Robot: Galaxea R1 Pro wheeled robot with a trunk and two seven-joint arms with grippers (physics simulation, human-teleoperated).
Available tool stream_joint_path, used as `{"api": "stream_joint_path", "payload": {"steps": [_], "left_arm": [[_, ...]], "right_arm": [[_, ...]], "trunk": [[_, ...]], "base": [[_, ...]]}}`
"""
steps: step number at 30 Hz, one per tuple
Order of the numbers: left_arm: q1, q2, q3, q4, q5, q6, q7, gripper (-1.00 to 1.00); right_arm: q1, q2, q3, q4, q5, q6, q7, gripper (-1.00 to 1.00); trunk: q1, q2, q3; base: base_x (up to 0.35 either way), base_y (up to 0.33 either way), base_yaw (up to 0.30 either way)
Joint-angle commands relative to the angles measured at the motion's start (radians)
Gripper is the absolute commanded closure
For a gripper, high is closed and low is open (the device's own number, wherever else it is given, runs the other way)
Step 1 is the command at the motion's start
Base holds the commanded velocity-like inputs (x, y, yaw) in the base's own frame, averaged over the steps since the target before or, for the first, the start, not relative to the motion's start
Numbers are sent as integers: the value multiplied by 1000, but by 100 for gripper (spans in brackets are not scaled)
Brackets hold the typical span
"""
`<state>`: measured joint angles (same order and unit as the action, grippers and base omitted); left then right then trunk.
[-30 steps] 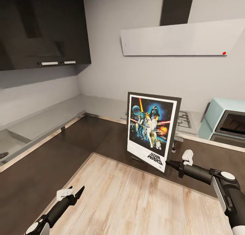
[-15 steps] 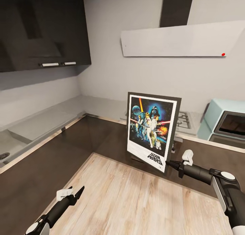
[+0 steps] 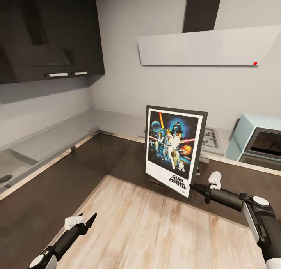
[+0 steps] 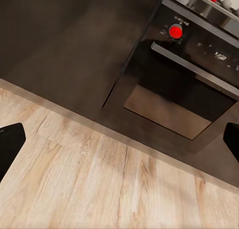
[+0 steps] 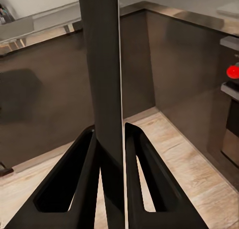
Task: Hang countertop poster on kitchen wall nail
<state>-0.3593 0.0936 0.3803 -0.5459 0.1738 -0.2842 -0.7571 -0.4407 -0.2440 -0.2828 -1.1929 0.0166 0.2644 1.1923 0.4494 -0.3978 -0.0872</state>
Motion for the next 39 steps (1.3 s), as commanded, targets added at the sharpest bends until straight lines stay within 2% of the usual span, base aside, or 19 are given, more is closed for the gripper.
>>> {"api": "stream_joint_path", "payload": {"steps": [1,9,33,39], "left_arm": [[-1,0,3,1,4,0,-7,-100],[-1,0,4,1,4,0,-7,-100],[-1,0,5,1,5,-1,-7,-100],[-1,0,6,1,5,-1,-7,-100]], "right_arm": [[-1,5,-2,-1,1,10,6,100],[-1,17,-2,-1,1,9,6,100],[-1,19,-4,-3,1,10,7,100],[-1,19,-3,-4,2,9,7,100]], "trunk": [[1,-2,-2],[1,-2,-2],[1,-2,-2],[1,-2,-2]], "base": [[0,0,0],[0,0,0],[-1,-2,1],[-67,-147,153]]}}
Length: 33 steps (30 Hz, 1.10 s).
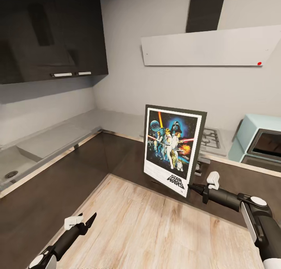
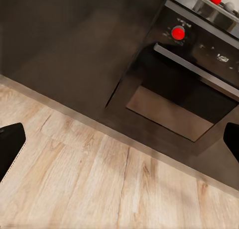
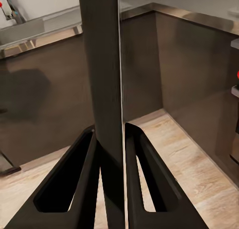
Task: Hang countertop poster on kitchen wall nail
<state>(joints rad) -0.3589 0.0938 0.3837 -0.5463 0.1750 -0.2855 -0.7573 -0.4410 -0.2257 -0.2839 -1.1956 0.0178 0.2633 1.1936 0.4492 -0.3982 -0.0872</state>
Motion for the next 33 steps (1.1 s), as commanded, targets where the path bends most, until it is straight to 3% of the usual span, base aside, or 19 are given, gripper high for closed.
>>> {"api": "stream_joint_path", "payload": {"steps": [1,12,20,33], "left_arm": [[-2,0,3,2,4,0,-7,-100],[-2,0,3,3,3,0,-7,-100],[-2,0,3,3,4,0,-7,-100],[-2,0,3,3,3,0,-7,-100]], "right_arm": [[-1,0,-2,-1,1,10,6,100],[-1,0,-1,-2,1,11,6,100],[-1,0,-1,-2,1,11,6,100],[-1,0,-2,-2,1,11,6,100]], "trunk": [[1,-2,-2],[1,-2,-2],[1,-2,4],[1,-2,24]], "base": [[-12,-56,272],[-68,-10,234],[-223,0,31],[-18,0,1]]}}
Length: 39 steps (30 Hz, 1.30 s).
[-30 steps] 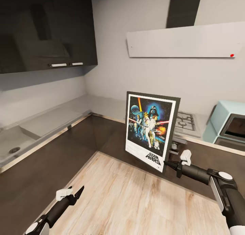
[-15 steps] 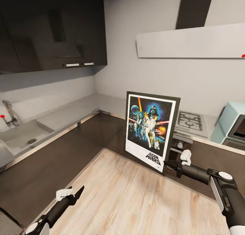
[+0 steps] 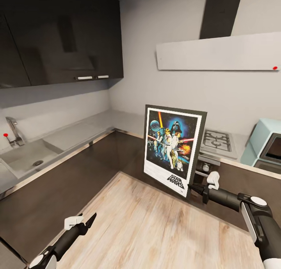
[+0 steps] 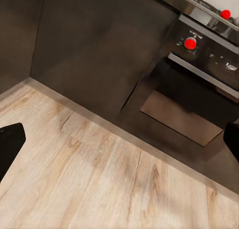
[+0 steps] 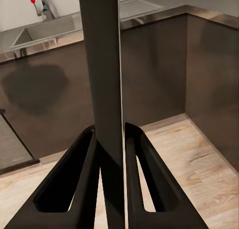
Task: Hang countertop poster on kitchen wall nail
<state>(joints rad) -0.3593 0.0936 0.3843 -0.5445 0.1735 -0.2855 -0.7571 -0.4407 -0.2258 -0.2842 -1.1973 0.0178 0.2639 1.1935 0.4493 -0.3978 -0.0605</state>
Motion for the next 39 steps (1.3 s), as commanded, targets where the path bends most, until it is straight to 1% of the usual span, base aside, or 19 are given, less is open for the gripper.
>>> {"api": "stream_joint_path", "payload": {"steps": [1,13,19,24,31,39], "left_arm": [[-1,0,2,1,5,0,-7,-100],[-1,0,2,1,4,0,-8,-100],[-1,0,2,1,4,0,-8,-100],[-1,0,3,1,4,0,-8,-100],[-1,0,4,1,4,0,-7,-100],[-1,0,4,1,4,0,-7,-100]], "right_arm": [[-1,0,-1,-1,1,11,6,100],[-1,0,-2,-1,1,11,6,100],[-1,0,-2,-12,1,11,6,100],[-1,0,-1,-15,1,10,6,100],[-1,0,-1,-16,1,9,6,100],[-1,0,-1,-16,1,8,6,100]], "trunk": [[1,-2,-1],[1,-2,19],[1,-2,21],[1,-2,21],[1,-2,21],[1,-2,21]], "base": [[-1,0,0],[0,-1,0],[-99,-219,32],[-55,-142,224],[-27,-22,276],[-266,-2,286]]}}
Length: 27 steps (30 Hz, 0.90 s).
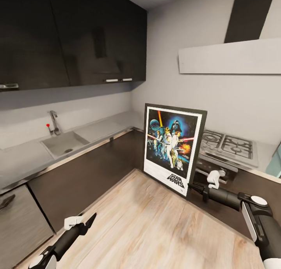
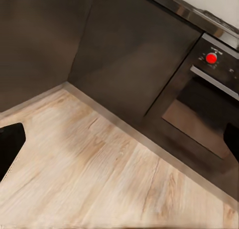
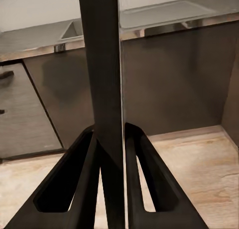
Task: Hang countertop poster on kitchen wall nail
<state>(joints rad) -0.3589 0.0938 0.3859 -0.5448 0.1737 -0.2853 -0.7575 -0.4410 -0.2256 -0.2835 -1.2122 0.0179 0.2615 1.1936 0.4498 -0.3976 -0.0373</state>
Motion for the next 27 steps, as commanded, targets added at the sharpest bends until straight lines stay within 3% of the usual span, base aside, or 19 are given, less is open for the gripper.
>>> {"api": "stream_joint_path", "payload": {"steps": [1,8,16,27], "left_arm": [[-2,0,2,2,4,0,-7,-100],[-2,0,2,2,4,0,-7,-100],[-2,0,2,2,4,0,-6,-100],[-2,0,2,2,4,0,-6,-100]], "right_arm": [[-1,0,-2,-1,1,10,6,100],[-1,0,-2,-1,1,10,6,100],[-1,0,-2,-15,1,11,6,100],[-1,0,-2,-16,1,12,6,100]], "trunk": [[0,-2,-2],[0,-2,-2],[0,-2,-2],[0,-2,-2]], "base": [[-204,0,287],[-108,-29,287],[-145,-224,287],[-15,-81,289]]}}
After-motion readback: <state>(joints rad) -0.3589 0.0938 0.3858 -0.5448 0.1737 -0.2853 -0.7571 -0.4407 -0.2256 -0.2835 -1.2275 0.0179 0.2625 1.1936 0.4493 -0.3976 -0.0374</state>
